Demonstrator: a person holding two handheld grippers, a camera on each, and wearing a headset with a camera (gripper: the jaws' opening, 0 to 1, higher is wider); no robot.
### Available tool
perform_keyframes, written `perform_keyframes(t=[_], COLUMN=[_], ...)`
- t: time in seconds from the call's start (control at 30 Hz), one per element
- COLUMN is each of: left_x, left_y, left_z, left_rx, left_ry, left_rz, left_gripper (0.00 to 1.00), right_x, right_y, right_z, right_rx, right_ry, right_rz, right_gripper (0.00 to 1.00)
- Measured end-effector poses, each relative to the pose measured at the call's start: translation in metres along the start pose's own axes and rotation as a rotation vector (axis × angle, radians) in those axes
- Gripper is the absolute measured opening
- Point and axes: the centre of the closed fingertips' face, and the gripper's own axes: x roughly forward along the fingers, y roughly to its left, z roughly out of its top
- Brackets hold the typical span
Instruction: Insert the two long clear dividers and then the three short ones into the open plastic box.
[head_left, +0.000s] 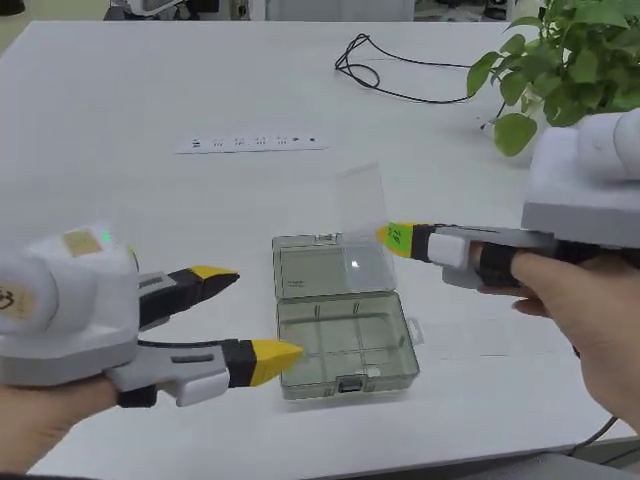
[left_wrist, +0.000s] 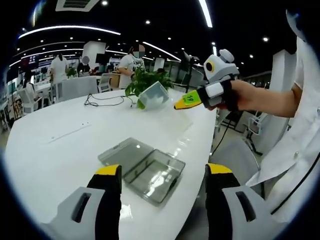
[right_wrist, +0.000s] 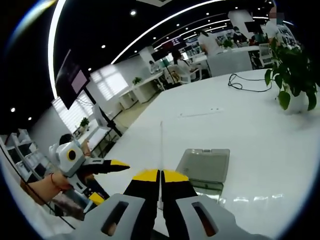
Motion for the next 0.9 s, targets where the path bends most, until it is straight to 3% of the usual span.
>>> perform_keyframes(t=[0.2, 0.43, 0.7, 0.9], left_x=[-0.001, -0.001, 0.003, 0.009], left_y=[-0.002, -0.001, 0.000, 0.003], left_z=[-0.009, -0.017, -0.025, -0.033], left_rx=[0.054, 0.098, 0.112, 0.128], left_ry=[0.013, 0.028, 0.039, 0.053], left_rz=[-0.032, -0.059, -0.077, -0.086], left_gripper=[0.81, 0.91, 0.96, 0.99], right_x=[0.001, 0.008, 0.015, 0.019], right_y=[-0.010, -0.031, -0.047, -0.055], right_z=[-0.007, -0.030, -0.052, -0.065], right_rx=[0.018, 0.047, 0.080, 0.142], right_ry=[0.074, 0.191, 0.295, 0.351], right_rz=[-0.060, -0.152, -0.232, -0.256], right_gripper=[0.02, 0.02, 0.02, 0.02])
